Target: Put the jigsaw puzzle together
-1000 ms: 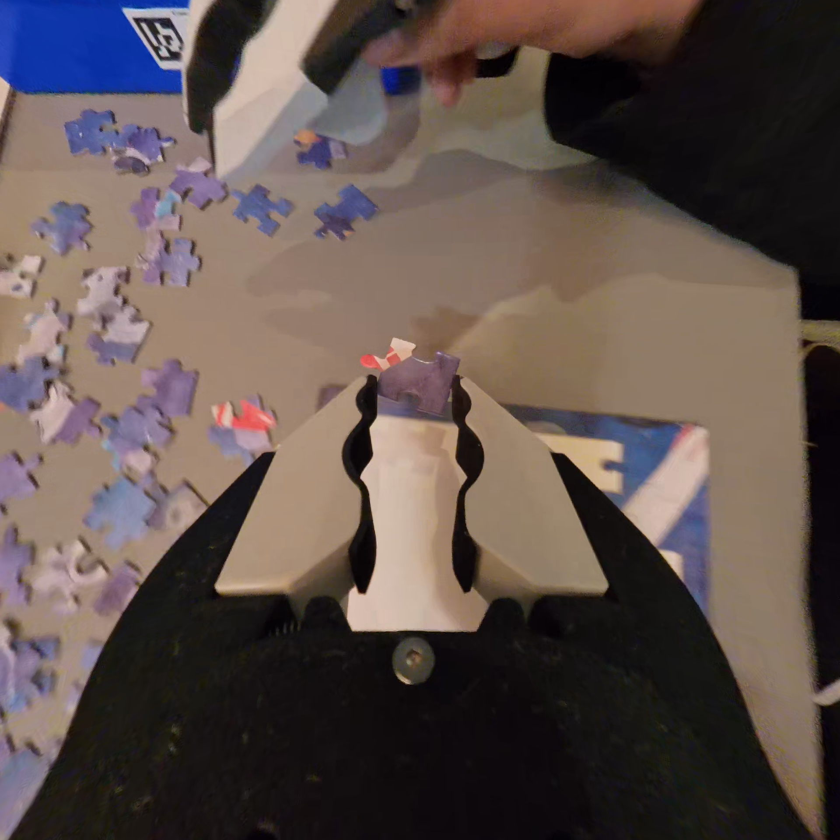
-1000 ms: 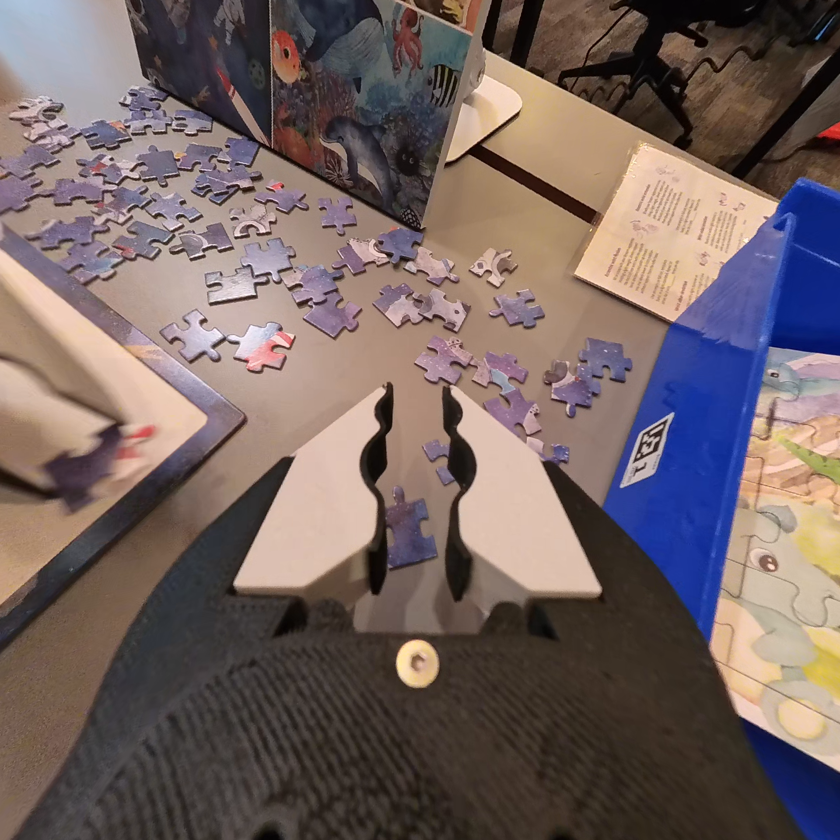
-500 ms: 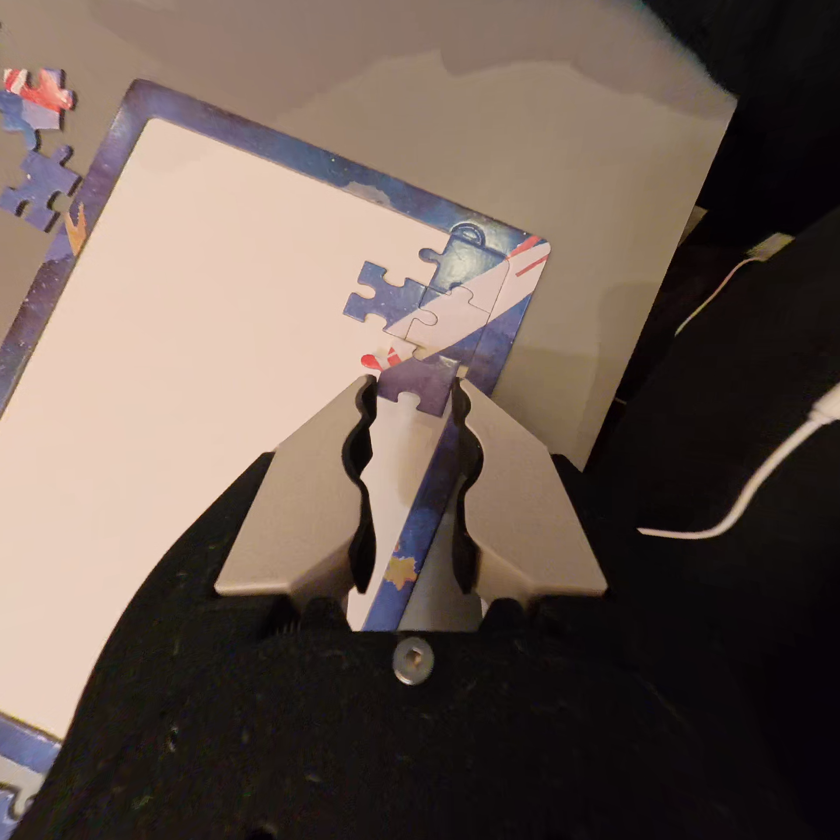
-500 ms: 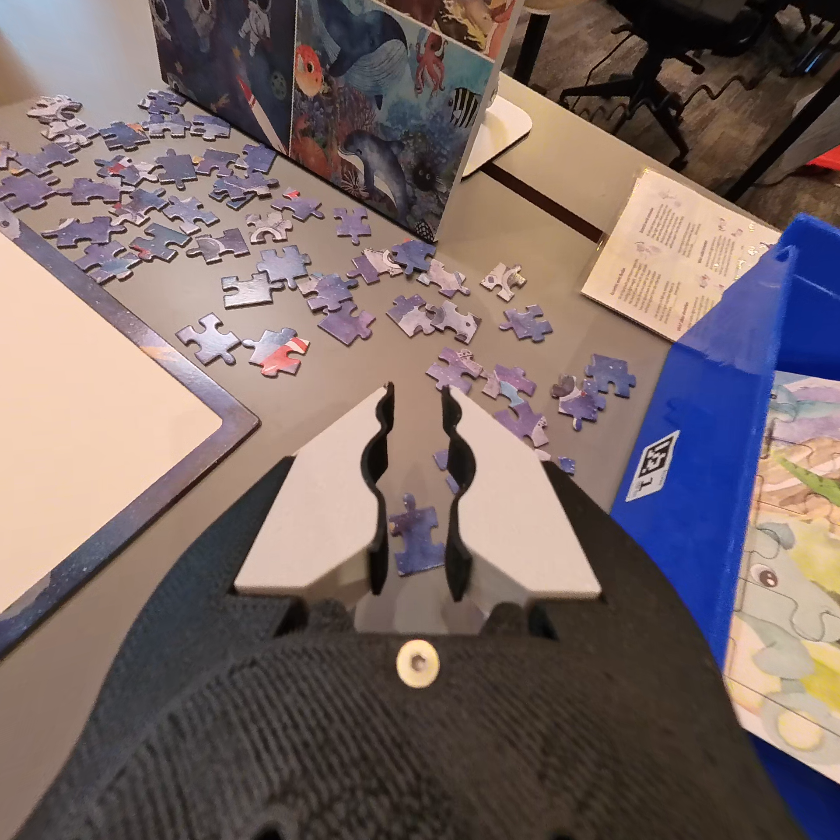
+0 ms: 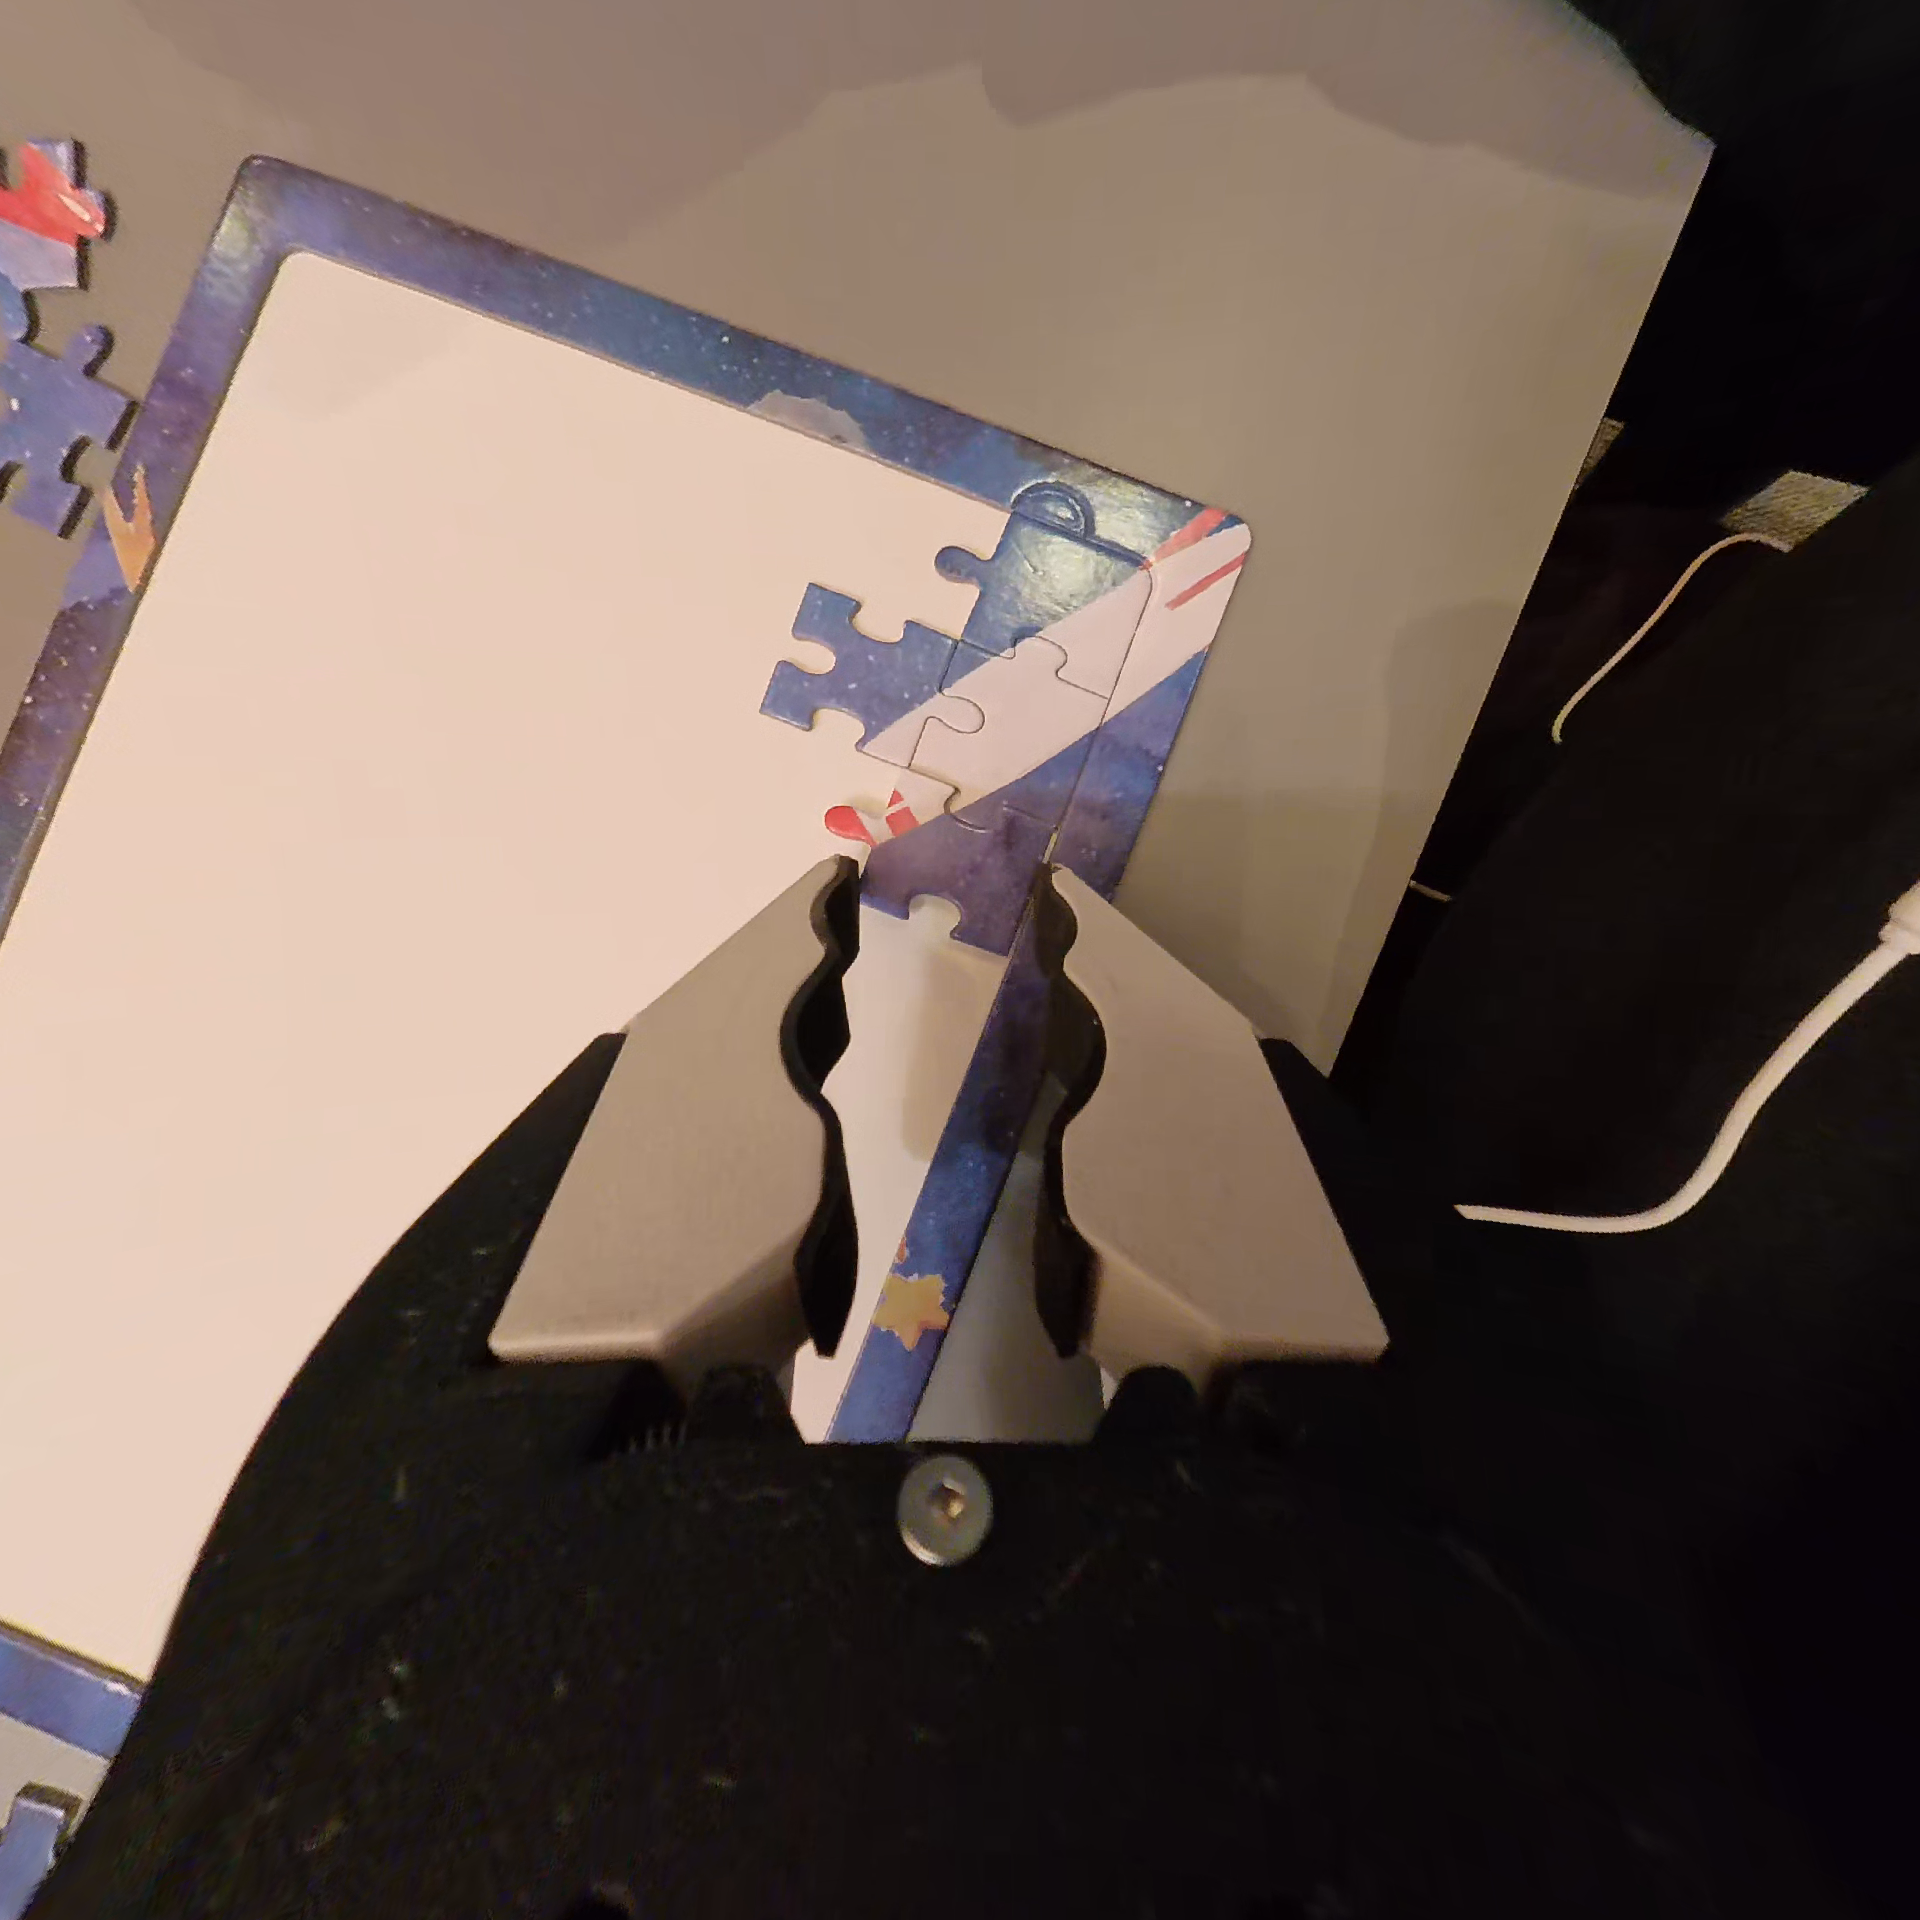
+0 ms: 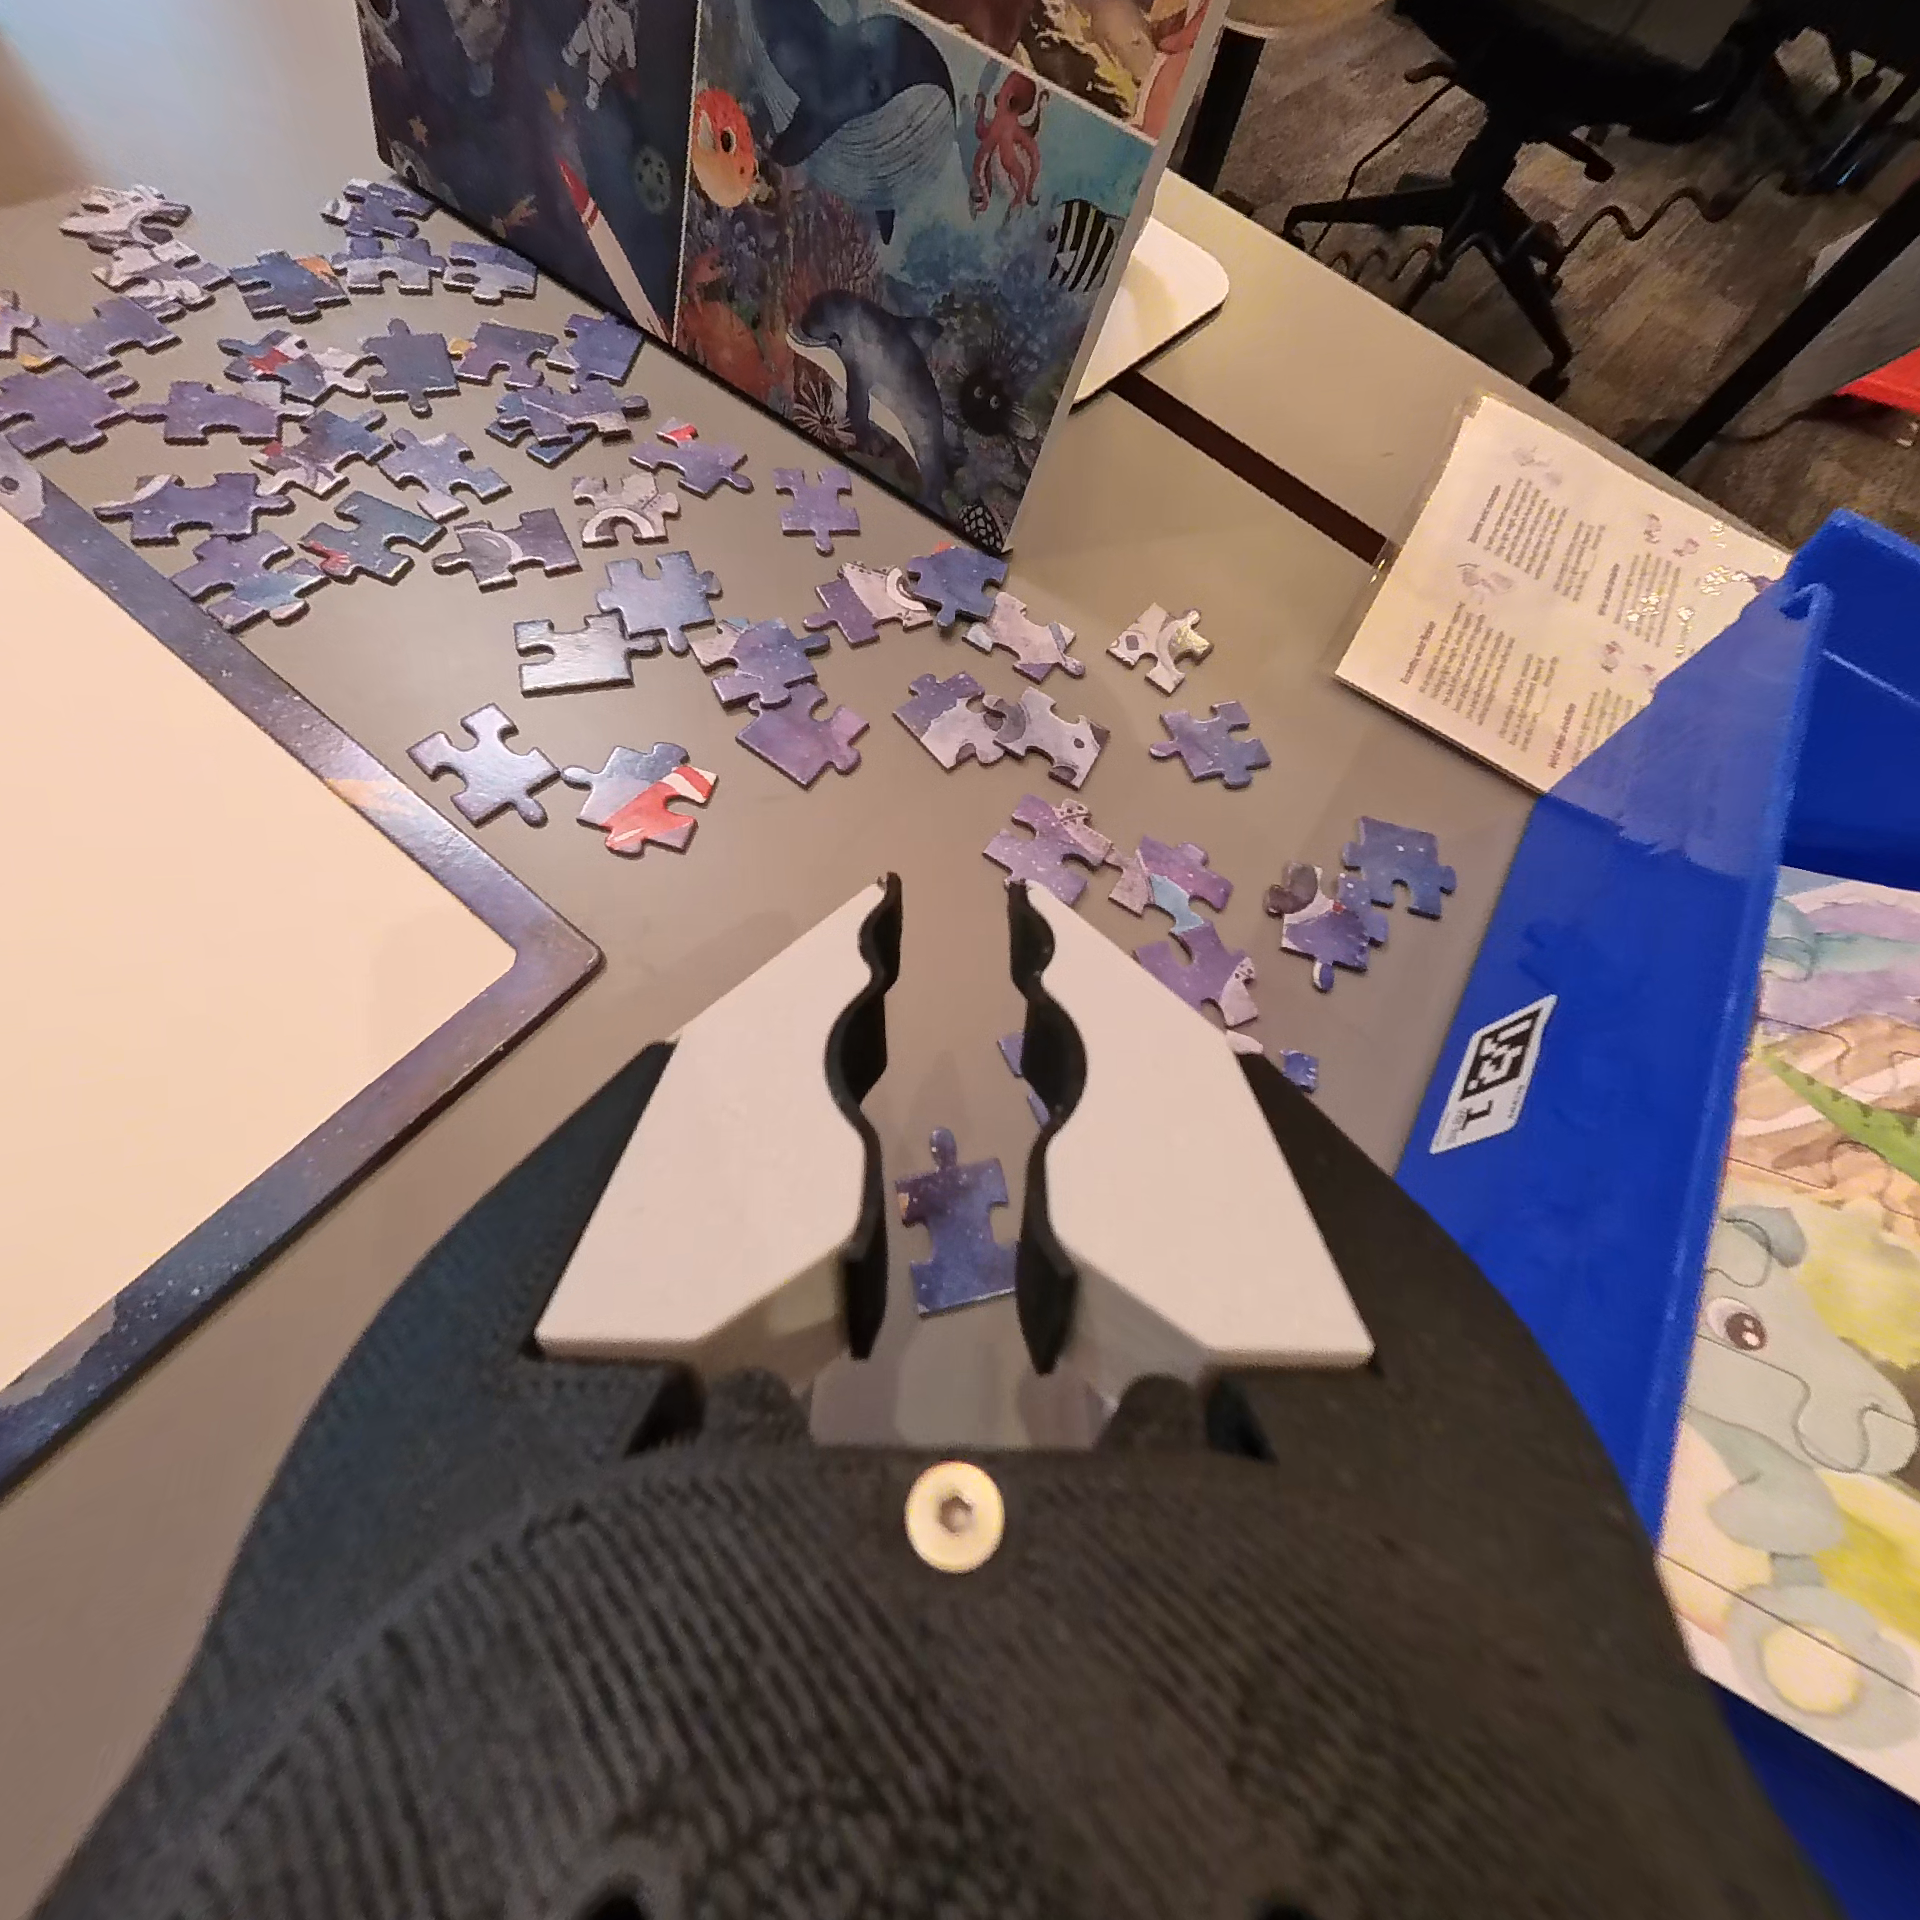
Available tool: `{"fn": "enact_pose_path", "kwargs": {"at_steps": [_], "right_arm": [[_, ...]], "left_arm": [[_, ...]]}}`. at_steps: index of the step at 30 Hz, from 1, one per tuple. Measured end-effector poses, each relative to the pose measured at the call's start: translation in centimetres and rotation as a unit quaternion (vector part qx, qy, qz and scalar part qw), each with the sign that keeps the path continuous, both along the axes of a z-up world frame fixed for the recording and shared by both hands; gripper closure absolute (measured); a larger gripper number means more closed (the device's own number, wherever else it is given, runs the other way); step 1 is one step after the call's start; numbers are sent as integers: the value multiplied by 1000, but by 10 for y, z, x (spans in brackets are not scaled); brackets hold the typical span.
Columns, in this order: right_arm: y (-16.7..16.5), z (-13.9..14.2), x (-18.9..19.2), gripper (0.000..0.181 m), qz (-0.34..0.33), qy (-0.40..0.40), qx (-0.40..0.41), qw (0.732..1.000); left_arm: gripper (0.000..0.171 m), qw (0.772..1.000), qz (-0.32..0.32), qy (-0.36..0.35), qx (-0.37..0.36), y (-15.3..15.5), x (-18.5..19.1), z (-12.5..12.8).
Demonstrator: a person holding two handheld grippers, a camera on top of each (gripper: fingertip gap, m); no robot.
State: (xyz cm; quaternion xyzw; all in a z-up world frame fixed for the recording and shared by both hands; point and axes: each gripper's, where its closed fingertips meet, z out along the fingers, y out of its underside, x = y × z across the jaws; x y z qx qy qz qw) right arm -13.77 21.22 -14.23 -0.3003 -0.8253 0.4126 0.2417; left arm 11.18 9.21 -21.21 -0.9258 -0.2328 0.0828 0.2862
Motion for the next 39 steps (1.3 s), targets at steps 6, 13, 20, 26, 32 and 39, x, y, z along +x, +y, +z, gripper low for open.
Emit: {"fn": "enact_pose_path", "kwargs": {"at_steps": [6,13,20,26,32,39], "right_arm": [[0,-1,0,162,0,0,4,1000],[-1,-3,0,162,1,-1,6,1000],[-2,-3,1,162,2,0,9,1000],[-2,-2,1,162,3,2,12,1000],[-2,-2,1,162,3,4,14,1000],[-3,-3,1,162,4,4,17,1000]], "left_arm": [[137,1000,-3,-3,-2,-1,1,1],[135,999,-3,-5,32,5,-1,10],[137,999,-2,4,34,6,-7,8],[145,1000,-7,-4,22,6,-6,0],[147,1000,-10,1,26,7,-5,2],[155,999,-14,-19,45,14,-1,0]]}}
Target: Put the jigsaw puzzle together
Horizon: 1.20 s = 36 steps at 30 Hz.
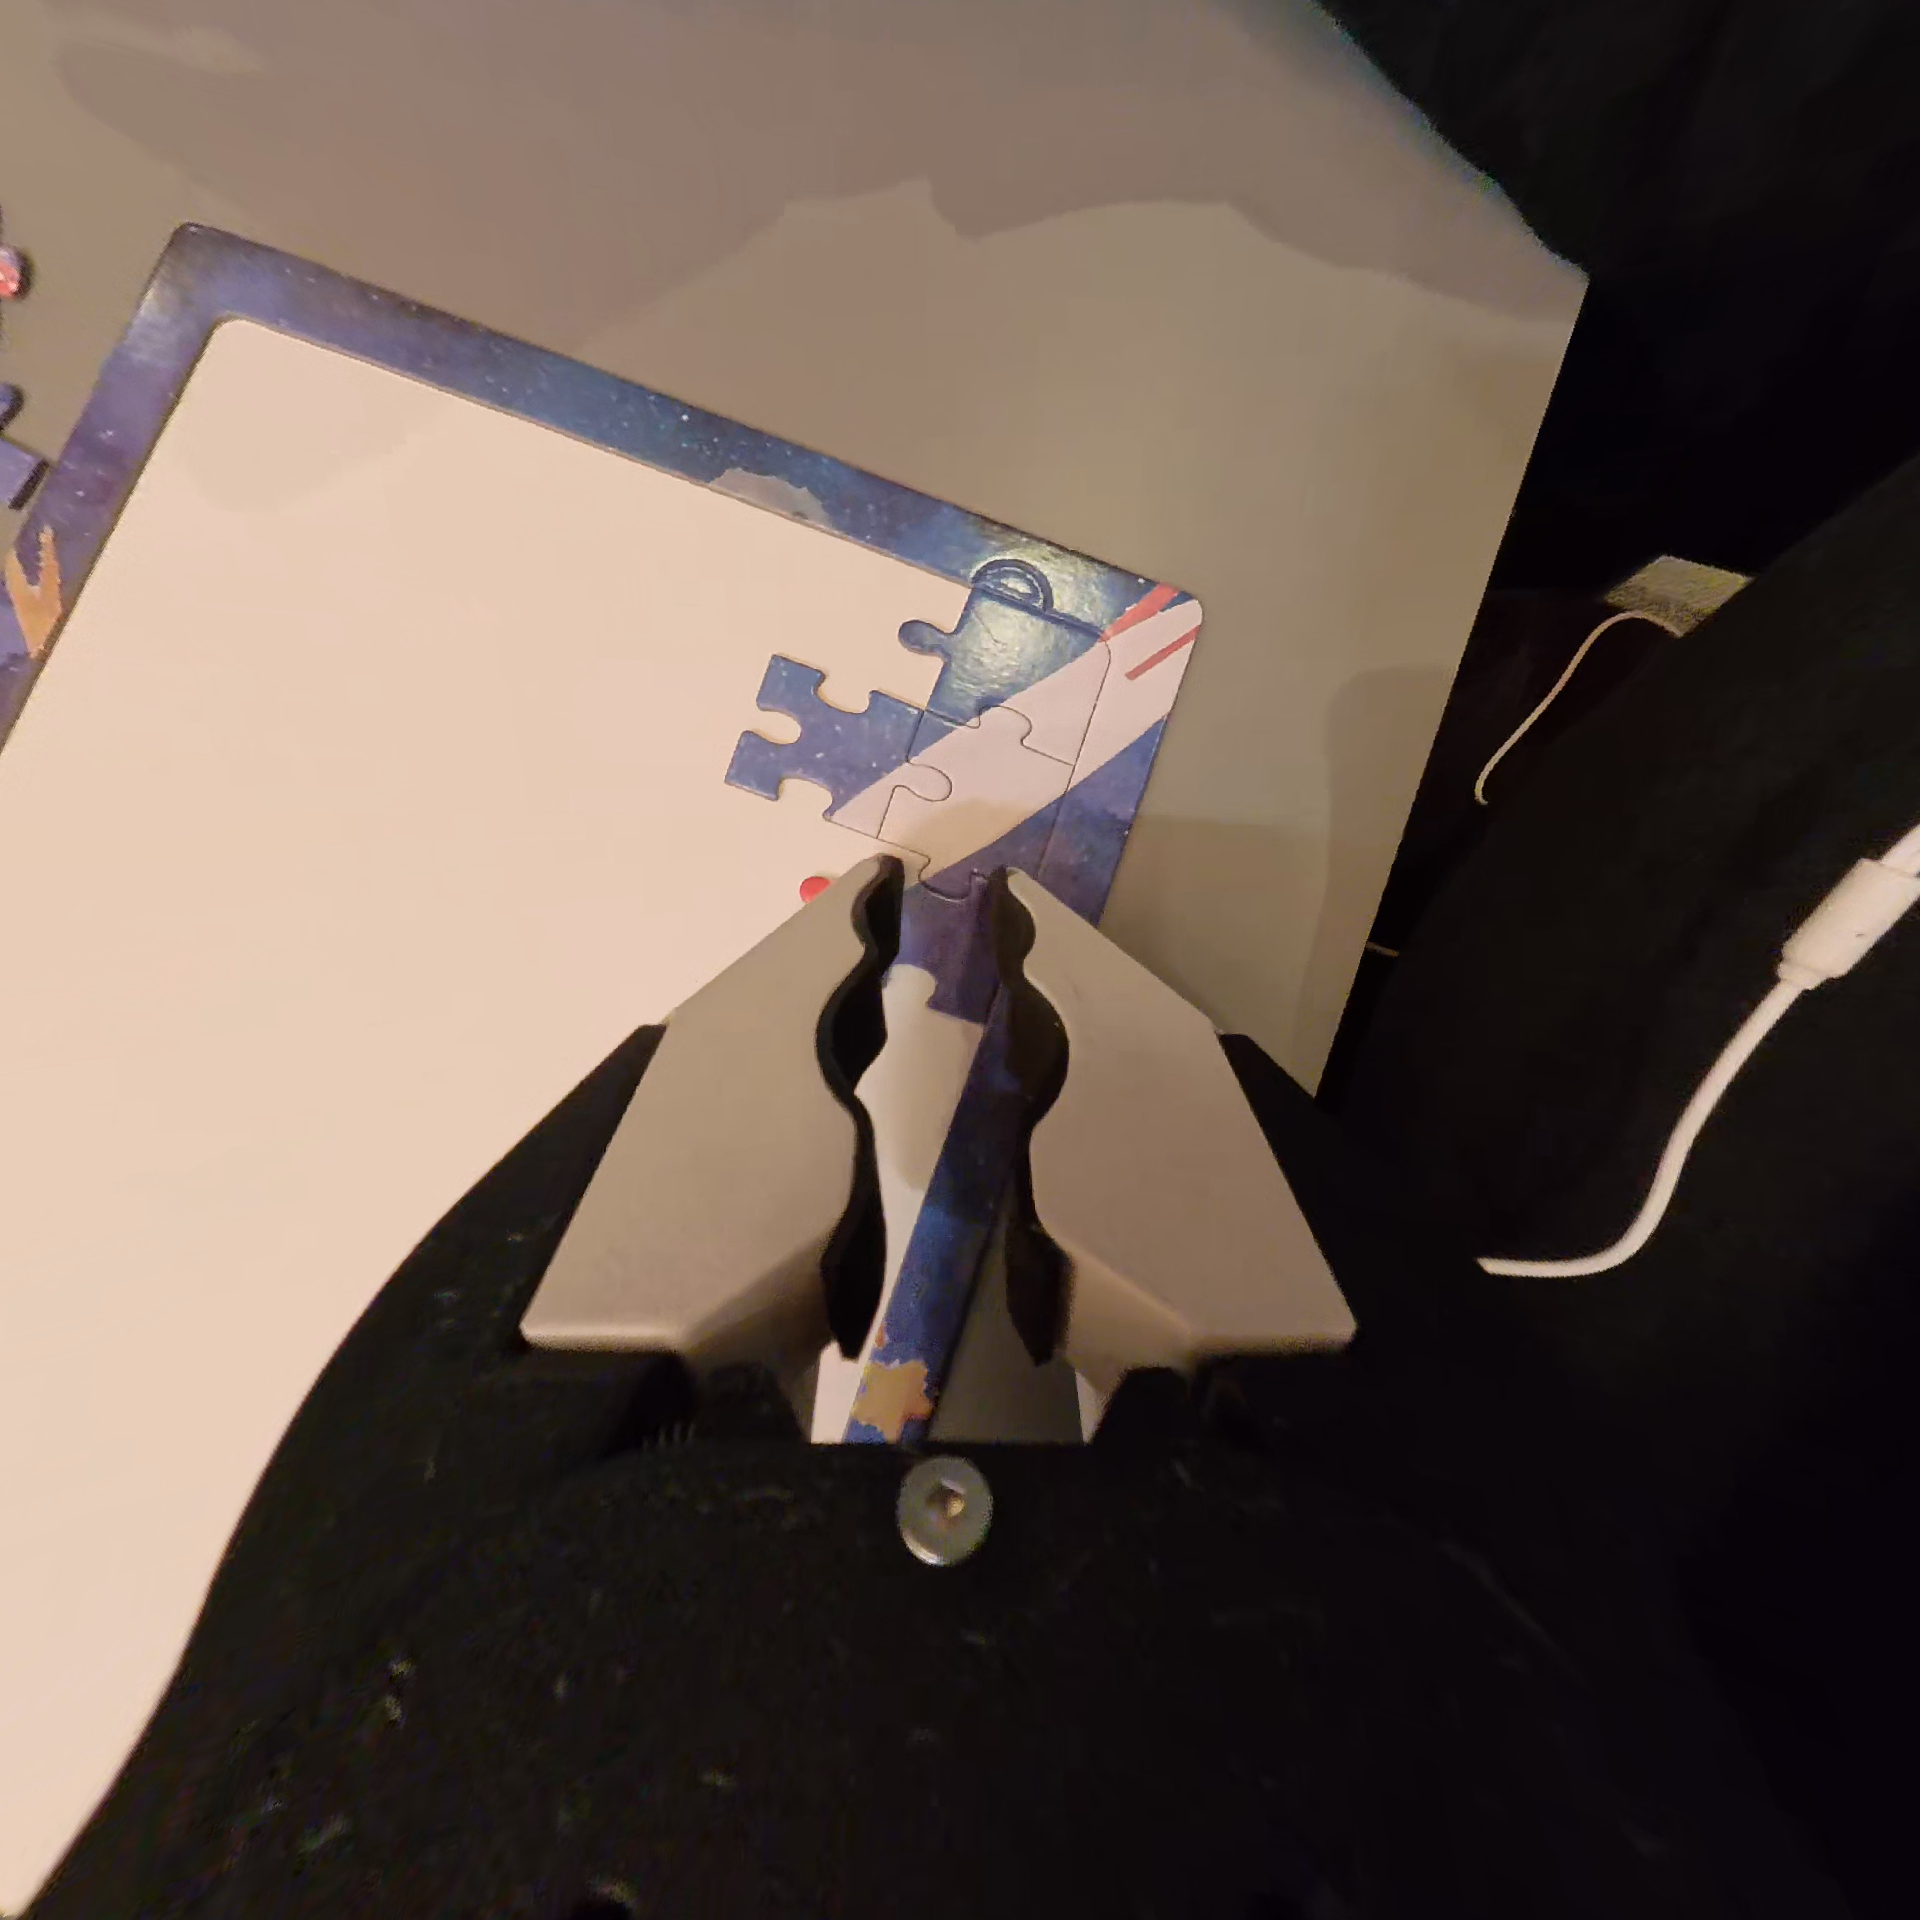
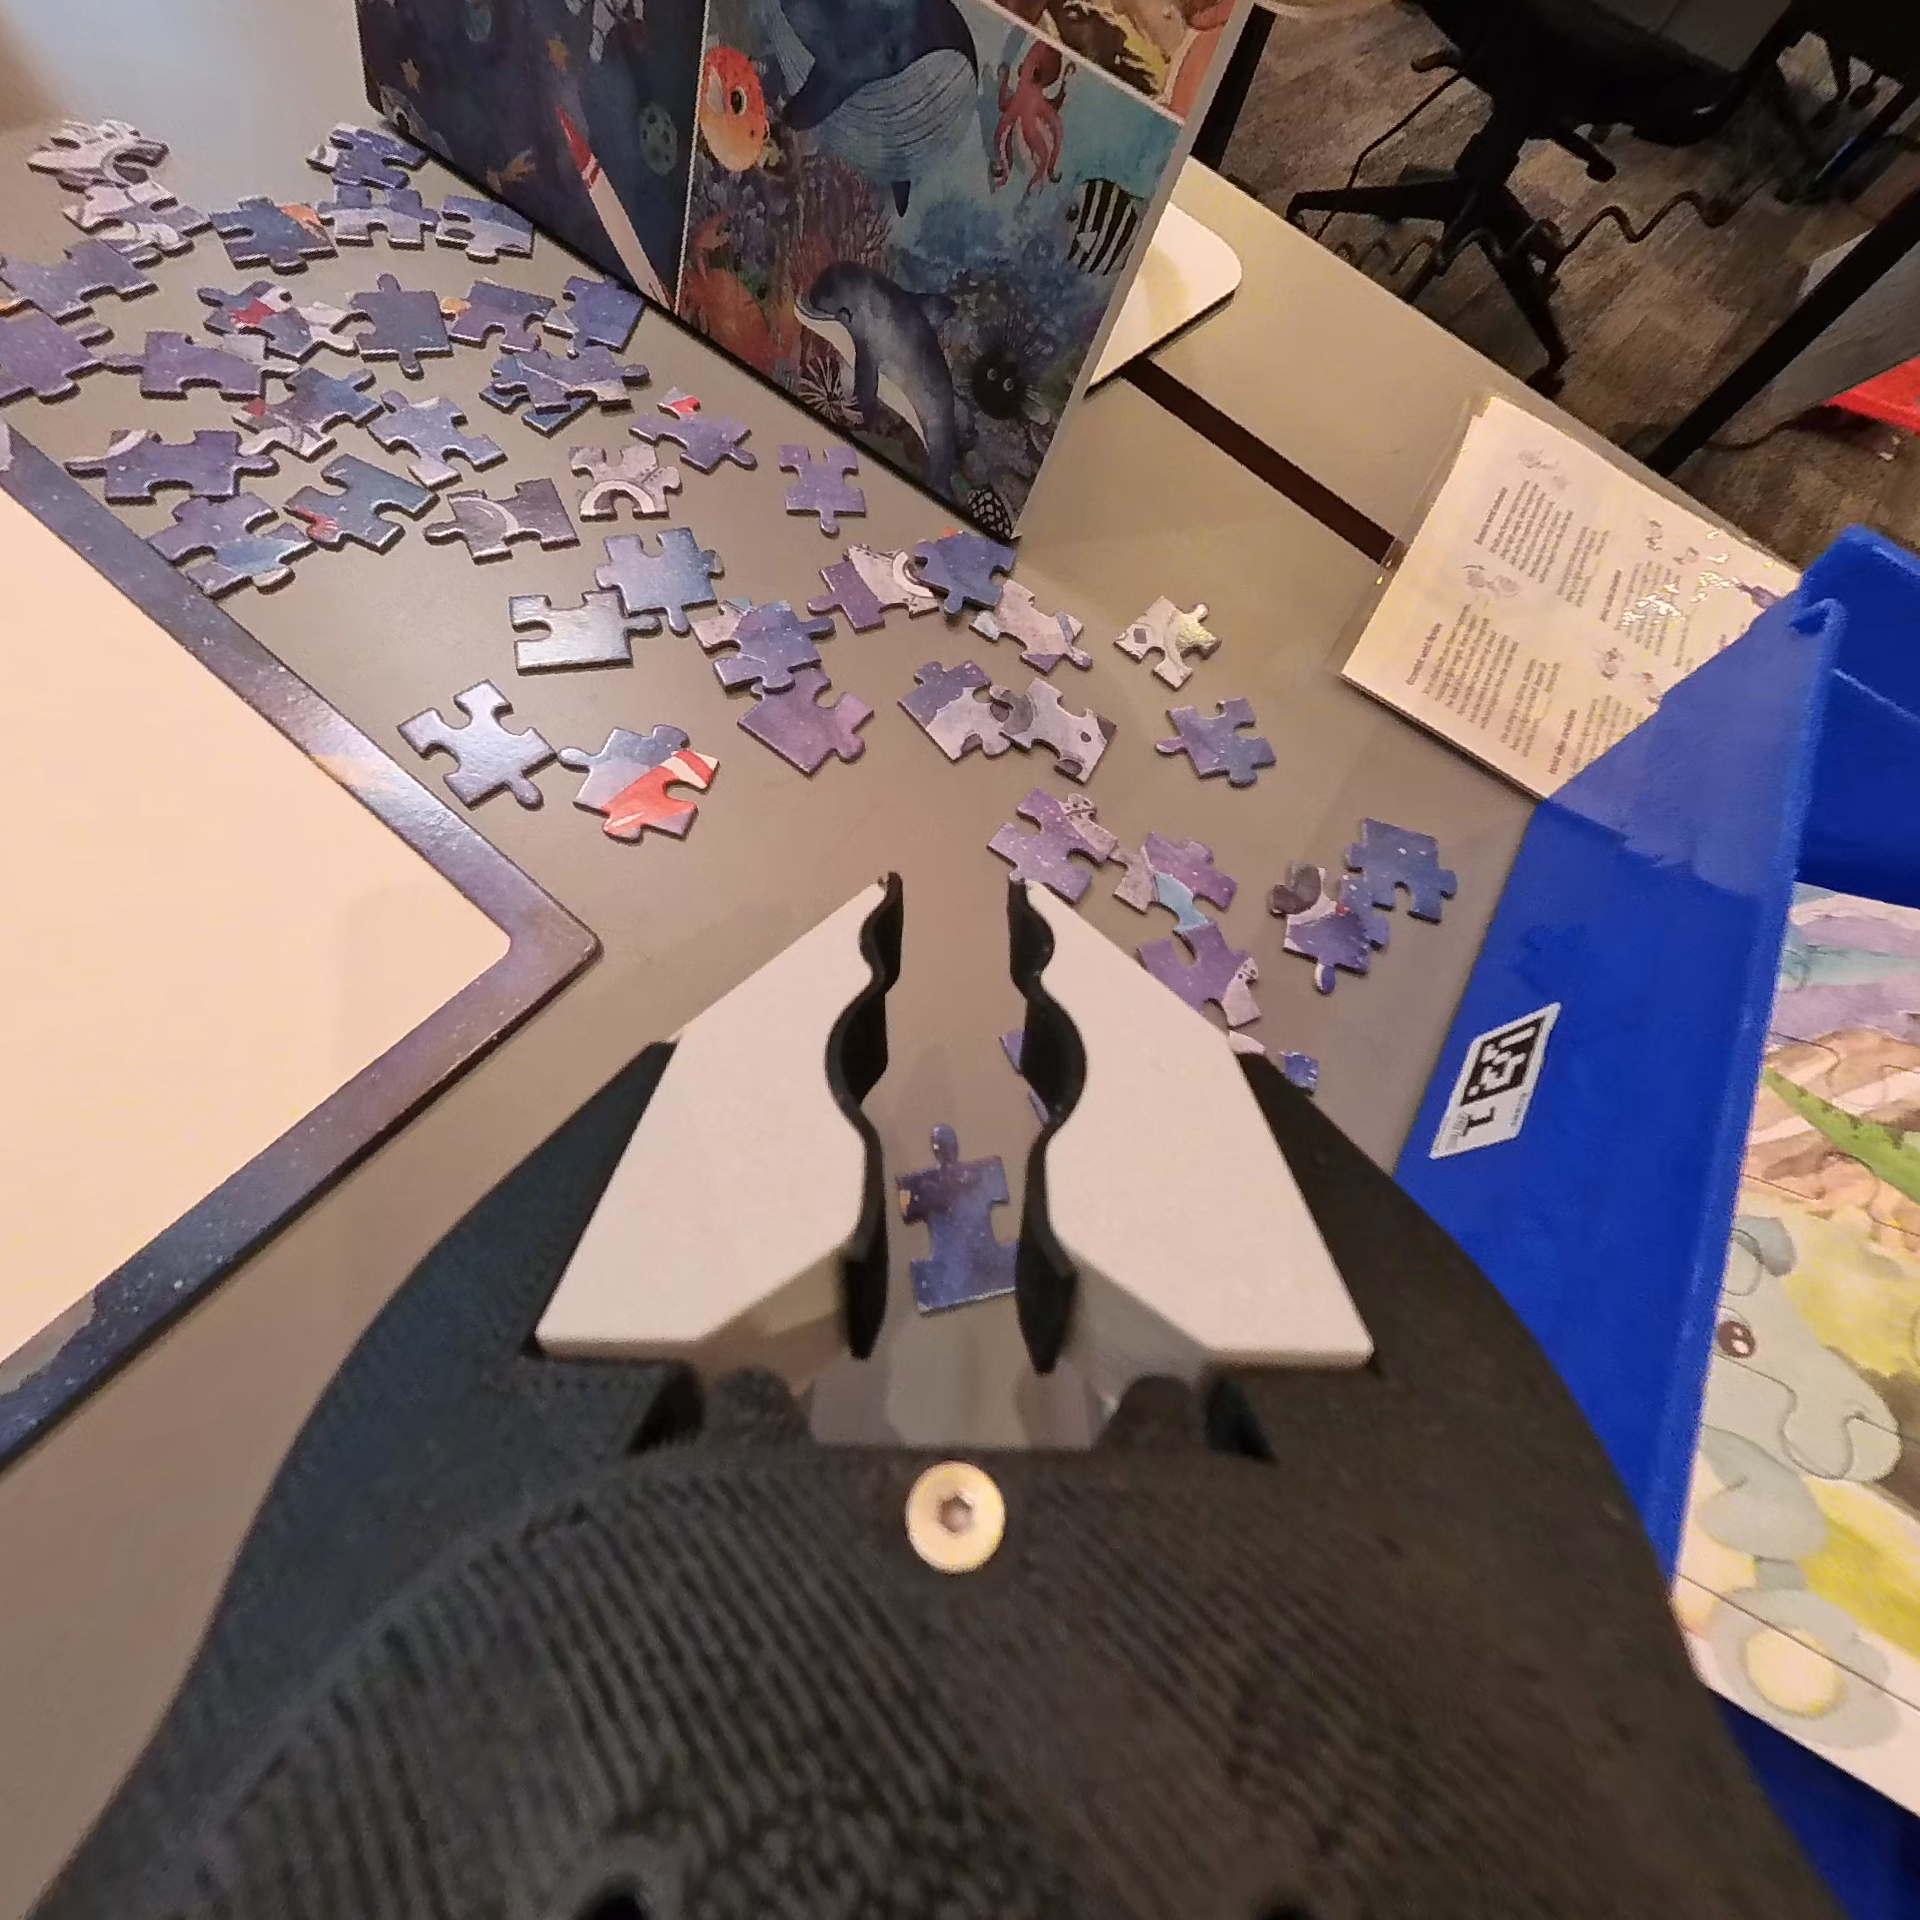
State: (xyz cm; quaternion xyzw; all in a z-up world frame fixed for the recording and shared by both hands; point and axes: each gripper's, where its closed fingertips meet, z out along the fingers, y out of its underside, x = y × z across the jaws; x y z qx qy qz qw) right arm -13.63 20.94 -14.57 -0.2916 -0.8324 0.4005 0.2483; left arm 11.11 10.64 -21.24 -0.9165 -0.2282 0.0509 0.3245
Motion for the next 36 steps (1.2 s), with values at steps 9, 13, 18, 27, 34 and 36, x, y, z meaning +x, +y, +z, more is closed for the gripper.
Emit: {"fn": "enact_pose_path", "kwargs": {"at_steps": [9,13,18,27,34,36], "right_arm": [[-1,-3,0,162,1,-3,5,1000],[-1,-4,0,162,1,-3,6,1000],[-2,-6,-1,162,1,-6,4,1000],[-1,-3,-6,162,-1,3,-17,1000],[-9,8,-11,156,11,56,-53,997],[-11,8,-12,156,14,62,-65,996]], "left_arm": [[156,1000,9,-10,13,1,0,0],[153,999,16,11,27,-1,-6,8],[147,993,68,39,84,-20,-38,35],[147,975,124,119,140,-71,-152,70],[148,950,204,122,202,-125,-230,68],[148,945,205,107,231,-132,-223,65]]}}
